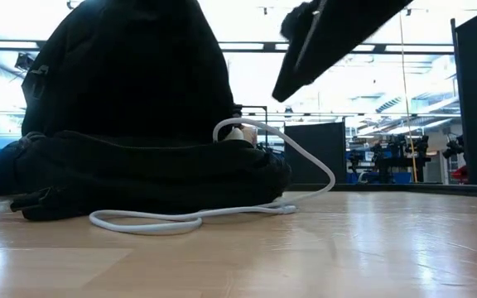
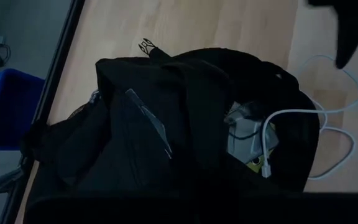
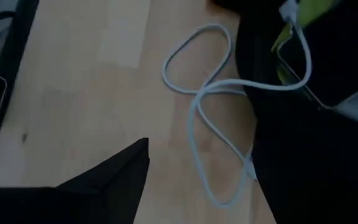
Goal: Unpack backpack
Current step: Put the charger cable into the backpack, then close the backpack
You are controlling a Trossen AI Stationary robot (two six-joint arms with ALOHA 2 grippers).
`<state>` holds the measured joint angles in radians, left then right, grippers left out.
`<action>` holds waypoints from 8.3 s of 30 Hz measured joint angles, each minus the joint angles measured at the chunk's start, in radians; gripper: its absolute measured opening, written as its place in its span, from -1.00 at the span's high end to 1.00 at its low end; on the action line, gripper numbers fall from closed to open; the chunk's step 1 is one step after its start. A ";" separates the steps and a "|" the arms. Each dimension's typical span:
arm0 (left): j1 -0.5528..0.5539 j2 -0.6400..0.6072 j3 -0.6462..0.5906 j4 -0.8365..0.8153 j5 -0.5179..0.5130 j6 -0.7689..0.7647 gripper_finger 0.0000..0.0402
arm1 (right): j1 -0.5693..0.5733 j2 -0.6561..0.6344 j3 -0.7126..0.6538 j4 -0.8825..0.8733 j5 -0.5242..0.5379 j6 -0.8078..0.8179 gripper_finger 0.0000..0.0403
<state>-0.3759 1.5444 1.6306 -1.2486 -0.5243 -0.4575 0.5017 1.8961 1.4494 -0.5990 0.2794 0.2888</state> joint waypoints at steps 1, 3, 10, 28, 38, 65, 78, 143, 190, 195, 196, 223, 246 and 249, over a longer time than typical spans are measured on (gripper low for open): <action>0.000 0.000 0.000 0.000 0.000 -0.003 0.96 | 0.014 0.000 -0.001 -0.004 0.037 0.006 -0.27; 0.000 0.000 0.000 0.001 0.000 -0.006 0.96 | 0.030 0.000 -0.018 0.020 0.083 0.006 -0.27; 0.000 0.000 0.000 0.002 0.000 -0.006 0.96 | -0.028 -0.001 -0.124 0.047 0.062 0.082 -0.28; 0.000 0.000 0.001 0.002 -0.001 -0.002 0.96 | -0.177 -0.001 -0.322 0.358 -0.089 -0.019 -0.26; 0.001 0.000 0.001 0.001 -0.002 0.001 0.96 | -0.190 0.014 -0.342 0.374 -0.083 -0.094 -0.12; 0.001 0.000 0.001 0.000 -0.002 0.001 0.96 | -0.154 0.094 -0.236 0.328 -0.277 -0.126 1.00; 0.000 0.000 0.001 -0.002 0.004 0.000 0.96 | -0.130 -0.028 -0.125 0.459 -0.295 -0.207 1.00; 0.000 0.000 0.001 -0.002 0.006 0.007 0.96 | -0.364 -0.100 -0.145 0.120 0.044 0.040 -0.06; -0.007 0.000 0.001 -0.006 0.007 0.013 0.96 | -0.444 -0.217 -0.537 0.793 -0.271 0.071 0.99; -0.008 -0.001 0.002 0.011 0.003 0.031 0.96 | -0.390 -0.342 -0.537 0.794 -0.222 0.039 1.00; -0.008 -0.001 0.002 0.014 0.002 0.035 0.96 | -0.380 -0.365 -0.537 0.793 -0.210 0.032 1.00; -0.015 0.009 0.028 -0.181 0.006 -0.016 0.96 | -0.246 -0.639 -0.533 0.368 0.132 0.125 1.00; -0.061 0.014 -0.098 0.065 0.161 0.175 0.96 | -0.051 -0.399 -0.507 0.256 -0.108 0.451 0.76; -0.064 0.014 -0.098 0.057 0.177 0.175 0.96 | -0.040 -0.435 -0.478 0.209 -0.095 0.438 0.71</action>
<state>-0.4403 1.5589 1.5330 -1.1914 -0.3478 -0.2829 0.4620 1.4607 0.9712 -0.3902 0.1845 0.7271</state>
